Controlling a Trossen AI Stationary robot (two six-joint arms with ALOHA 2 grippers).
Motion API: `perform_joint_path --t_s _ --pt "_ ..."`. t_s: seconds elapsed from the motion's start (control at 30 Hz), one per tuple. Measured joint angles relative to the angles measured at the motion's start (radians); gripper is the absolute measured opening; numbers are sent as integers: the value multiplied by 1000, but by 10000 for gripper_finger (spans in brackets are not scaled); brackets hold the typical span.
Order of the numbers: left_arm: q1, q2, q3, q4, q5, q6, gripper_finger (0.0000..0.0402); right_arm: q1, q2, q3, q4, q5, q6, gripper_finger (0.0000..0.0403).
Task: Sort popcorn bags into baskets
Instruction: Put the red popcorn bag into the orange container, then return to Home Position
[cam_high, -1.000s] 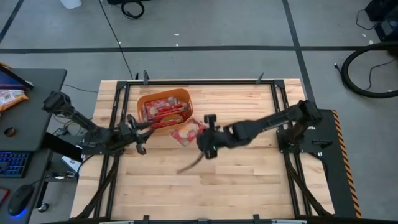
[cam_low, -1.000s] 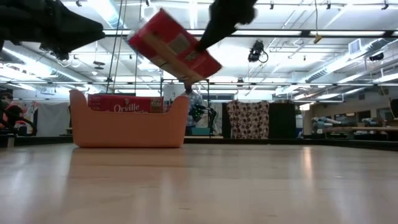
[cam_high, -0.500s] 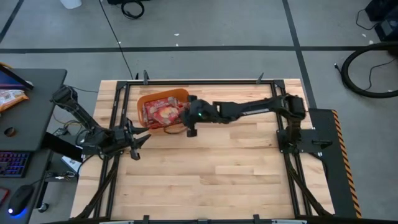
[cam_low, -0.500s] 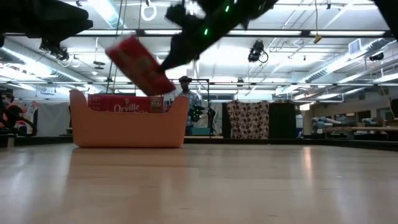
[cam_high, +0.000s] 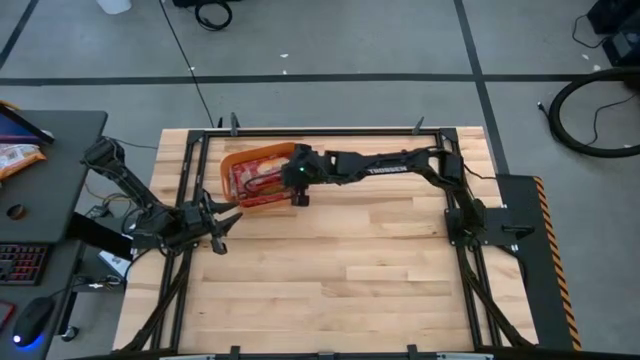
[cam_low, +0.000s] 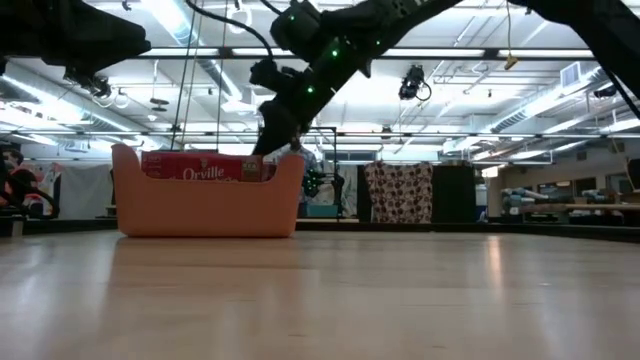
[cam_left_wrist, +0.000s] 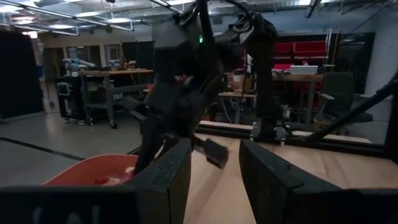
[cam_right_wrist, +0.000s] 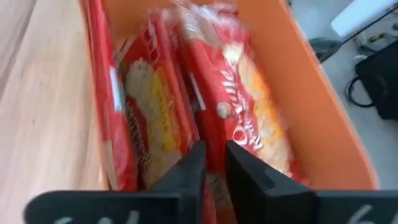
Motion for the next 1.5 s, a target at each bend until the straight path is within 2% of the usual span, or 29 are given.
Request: perform_joint_path --t_s 0.2,0.3,0.43,0.6,0.83,0.93,1.07,1.13,1.23,1.5 --pt "-5 0 0 -12 21 0 141 35 -76 52 -143 108 43 93" --pt "-16 0 0 -21 78 0 141 49 -147 48 -223 117 93 92" --pt "-21 0 0 -30 125 24 141 61 -254 -31 -285 130 176 85" --pt "-16 0 0 -70 125 128 141 78 -425 -273 -210 144 266 76" --pt "-3 1 0 -106 48 379 141 113 -695 -656 -2 170 385 71" --pt "12 -2 0 -50 20 388 141 133 -805 -795 111 167 430 71" --pt "18 0 0 -61 41 351 141 157 -939 -934 220 146 476 71" --pt "29 -3 0 3 45 327 141 170 -999 -986 265 140 498 71" --pt "54 -14 0 52 107 280 141 185 -1076 -1051 332 139 521 71" --pt "230 -15 -1 -64 377 81 141 227 -1199 -1141 367 138 541 71"
